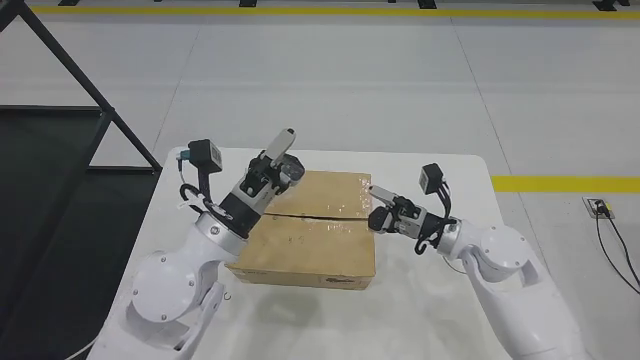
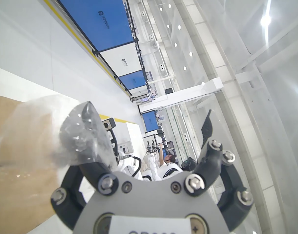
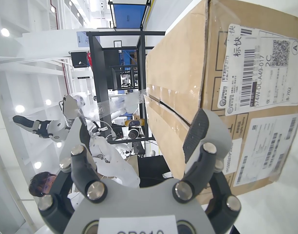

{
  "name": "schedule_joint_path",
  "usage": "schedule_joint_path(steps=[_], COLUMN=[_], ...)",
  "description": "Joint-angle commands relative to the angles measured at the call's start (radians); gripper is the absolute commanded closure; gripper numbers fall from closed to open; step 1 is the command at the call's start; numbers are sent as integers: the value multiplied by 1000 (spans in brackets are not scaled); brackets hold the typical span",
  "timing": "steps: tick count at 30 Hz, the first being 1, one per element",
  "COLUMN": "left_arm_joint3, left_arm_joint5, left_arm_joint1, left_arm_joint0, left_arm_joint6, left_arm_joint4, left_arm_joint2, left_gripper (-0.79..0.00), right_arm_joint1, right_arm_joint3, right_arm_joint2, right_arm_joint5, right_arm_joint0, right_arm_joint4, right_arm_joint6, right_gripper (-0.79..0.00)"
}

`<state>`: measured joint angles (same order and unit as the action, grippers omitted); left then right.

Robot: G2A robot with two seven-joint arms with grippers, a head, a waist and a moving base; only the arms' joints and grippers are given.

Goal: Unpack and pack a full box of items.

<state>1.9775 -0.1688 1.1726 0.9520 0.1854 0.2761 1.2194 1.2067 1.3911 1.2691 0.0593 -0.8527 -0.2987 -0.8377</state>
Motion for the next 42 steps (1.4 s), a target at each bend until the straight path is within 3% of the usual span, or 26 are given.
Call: schedule_joint_path(steps=[1,14,30,42], left_arm_joint3=[-7,-86,-131,-176], left_arm_joint5=[-3,-14,-20,-43], left_arm_joint1=[4,34,58,84], left_arm_joint0=[-10,-87,-119,-169], left_arm_joint6=[-4,-31,-37,-35], left_arm_joint4=[-9,-42,-68,-110], left_arm_joint2=[-16,-108,-131,-195], left_gripper=[-785,-785,-785,-785], right_arm_joint1=[-1,-16,-29,-42], right_arm_joint3=[-3,6,11,32], right_arm_joint2=[3,56,84,139], right_arm_joint5=[-3,-30,-44,-79], right_arm_joint0=[-2,-45,-69,-135], right_arm_joint4=[-5,-28,-43,-75], right_arm_joint6=[-1,-6,-14,-4], right_gripper=[-785,-785,-785,-785])
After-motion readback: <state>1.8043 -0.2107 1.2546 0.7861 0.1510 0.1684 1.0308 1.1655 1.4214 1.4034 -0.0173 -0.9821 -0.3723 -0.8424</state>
